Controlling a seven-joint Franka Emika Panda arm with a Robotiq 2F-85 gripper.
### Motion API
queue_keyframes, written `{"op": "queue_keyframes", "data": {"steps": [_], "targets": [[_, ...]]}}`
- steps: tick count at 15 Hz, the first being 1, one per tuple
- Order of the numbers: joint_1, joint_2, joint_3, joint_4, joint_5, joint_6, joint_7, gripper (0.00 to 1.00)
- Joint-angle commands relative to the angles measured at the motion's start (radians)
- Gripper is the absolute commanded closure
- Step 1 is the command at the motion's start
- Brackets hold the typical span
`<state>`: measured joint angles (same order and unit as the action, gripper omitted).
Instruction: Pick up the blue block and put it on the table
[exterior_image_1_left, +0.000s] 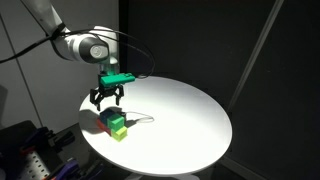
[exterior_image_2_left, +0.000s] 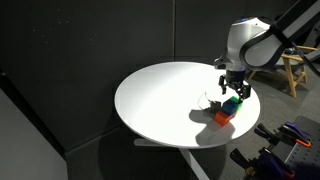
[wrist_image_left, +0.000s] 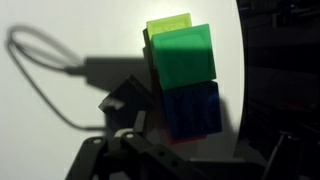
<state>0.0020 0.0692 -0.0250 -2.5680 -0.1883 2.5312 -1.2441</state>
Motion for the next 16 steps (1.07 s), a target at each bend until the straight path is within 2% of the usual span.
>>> {"op": "queue_keyframes", "data": {"steps": [1, 16], "targets": [[-0.017, 0.009, 0.005, -0.004, -0.025, 0.037, -0.012, 0.0], [-0.012, 0.025, 0.016, -0.003, -0.003, 0.039, 0.0, 0.0]]}}
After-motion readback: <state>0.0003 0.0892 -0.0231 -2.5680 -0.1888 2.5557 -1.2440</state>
